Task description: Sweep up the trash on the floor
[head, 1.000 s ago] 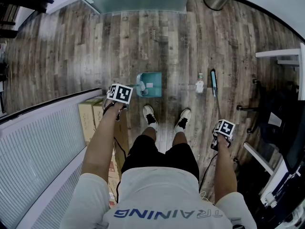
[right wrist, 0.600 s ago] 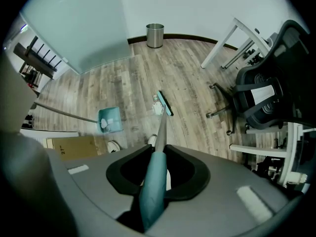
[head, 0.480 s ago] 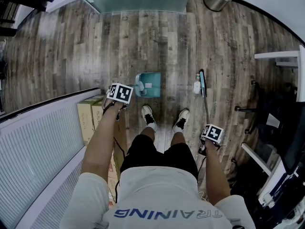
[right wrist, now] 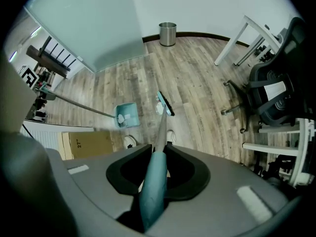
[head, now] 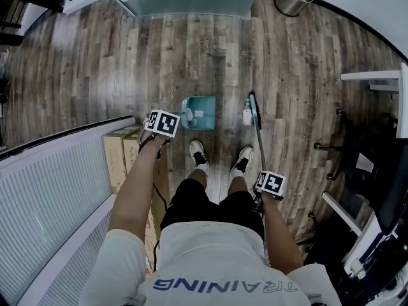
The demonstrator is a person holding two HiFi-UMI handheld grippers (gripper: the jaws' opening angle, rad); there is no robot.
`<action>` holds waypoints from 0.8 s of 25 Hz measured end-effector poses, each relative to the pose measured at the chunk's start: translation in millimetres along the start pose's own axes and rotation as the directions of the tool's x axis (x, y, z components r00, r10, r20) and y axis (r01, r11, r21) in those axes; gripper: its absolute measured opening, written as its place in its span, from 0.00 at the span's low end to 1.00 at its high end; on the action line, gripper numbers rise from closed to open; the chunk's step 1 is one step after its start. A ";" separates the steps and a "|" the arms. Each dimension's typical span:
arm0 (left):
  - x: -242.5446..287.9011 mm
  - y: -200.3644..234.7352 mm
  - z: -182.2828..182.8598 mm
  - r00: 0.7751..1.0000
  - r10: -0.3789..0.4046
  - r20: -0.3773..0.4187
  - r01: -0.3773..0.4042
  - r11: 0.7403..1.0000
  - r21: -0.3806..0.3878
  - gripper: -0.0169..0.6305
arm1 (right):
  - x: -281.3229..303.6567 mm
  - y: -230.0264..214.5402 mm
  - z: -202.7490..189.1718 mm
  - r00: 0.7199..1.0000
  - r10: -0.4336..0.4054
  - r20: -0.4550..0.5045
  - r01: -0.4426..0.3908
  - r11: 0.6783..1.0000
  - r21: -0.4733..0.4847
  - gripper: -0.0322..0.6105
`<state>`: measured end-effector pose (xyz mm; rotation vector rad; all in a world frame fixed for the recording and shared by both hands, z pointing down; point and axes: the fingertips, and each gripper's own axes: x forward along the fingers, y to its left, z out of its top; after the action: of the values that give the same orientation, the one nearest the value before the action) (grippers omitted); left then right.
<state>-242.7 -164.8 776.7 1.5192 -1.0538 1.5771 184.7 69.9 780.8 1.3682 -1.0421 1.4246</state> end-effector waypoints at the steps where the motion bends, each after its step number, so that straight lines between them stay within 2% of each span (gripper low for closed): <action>1: 0.2 -0.1 -0.4 1.000 0.001 0.001 -0.001 1.000 0.000 0.18 | -0.4 4.5 -1.8 1.000 0.005 0.000 -0.005 1.000 -0.006 0.22; 11: -1.5 -0.2 -2.0 1.000 0.003 0.003 -0.003 1.000 -0.002 0.18 | -4.9 52.5 -16.1 0.997 0.080 -0.024 -0.081 0.995 -0.066 0.22; 20: -1.1 -1.4 -5.8 1.000 0.004 0.007 -0.004 1.000 0.003 0.18 | -5.5 107.9 -38.9 0.973 0.210 -0.090 -0.217 0.973 -0.073 0.22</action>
<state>-243.9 -158.9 775.9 1.5266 -1.0588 1.5780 70.4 78.8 773.9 1.1561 -1.2094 1.5624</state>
